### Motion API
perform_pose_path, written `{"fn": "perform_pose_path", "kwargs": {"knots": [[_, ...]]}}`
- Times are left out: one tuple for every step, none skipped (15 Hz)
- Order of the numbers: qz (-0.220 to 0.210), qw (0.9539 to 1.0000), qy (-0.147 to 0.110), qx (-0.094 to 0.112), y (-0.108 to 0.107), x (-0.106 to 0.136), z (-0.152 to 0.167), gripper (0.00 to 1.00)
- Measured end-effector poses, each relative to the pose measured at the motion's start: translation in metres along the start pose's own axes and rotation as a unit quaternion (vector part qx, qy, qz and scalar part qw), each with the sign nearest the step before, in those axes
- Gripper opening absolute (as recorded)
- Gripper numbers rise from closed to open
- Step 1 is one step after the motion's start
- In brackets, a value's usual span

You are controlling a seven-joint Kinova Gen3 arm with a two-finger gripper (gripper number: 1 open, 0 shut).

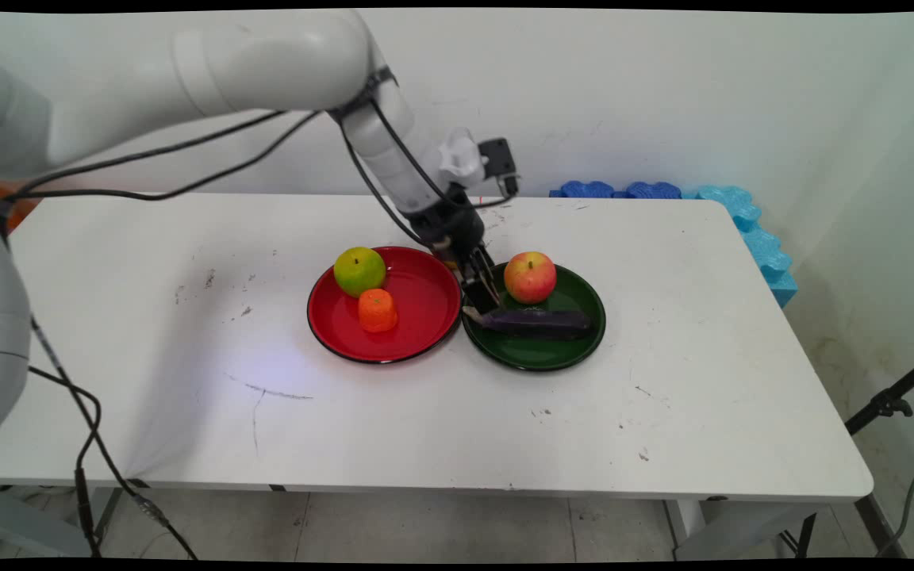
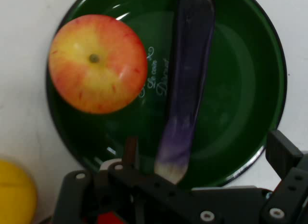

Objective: Pick up the eggplant from the green plate

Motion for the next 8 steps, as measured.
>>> {"fn": "perform_pose_path", "kwargs": {"knots": [[0.001, 1.0, -0.001, -0.004, -0.001, 0.002, 0.01, 1.0], [0.003, 1.0, -0.003, -0.007, -0.002, 0.004, 0.019, 1.0], [0.004, 1.0, -0.003, -0.009, -0.003, 0.005, 0.024, 1.0], [0.006, 0.9999, -0.004, -0.011, -0.004, 0.006, 0.032, 1.0], [0.007, 0.9999, -0.004, -0.013, -0.005, 0.007, 0.037, 1.0], [0.01, 0.9998, -0.004, -0.015, -0.007, 0.008, 0.045, 1.0], [0.012, 0.9998, -0.004, -0.017, -0.008, 0.009, 0.052, 1.0], [0.015, 0.9997, -0.004, -0.019, -0.01, 0.01, 0.059, 1.0]]}}
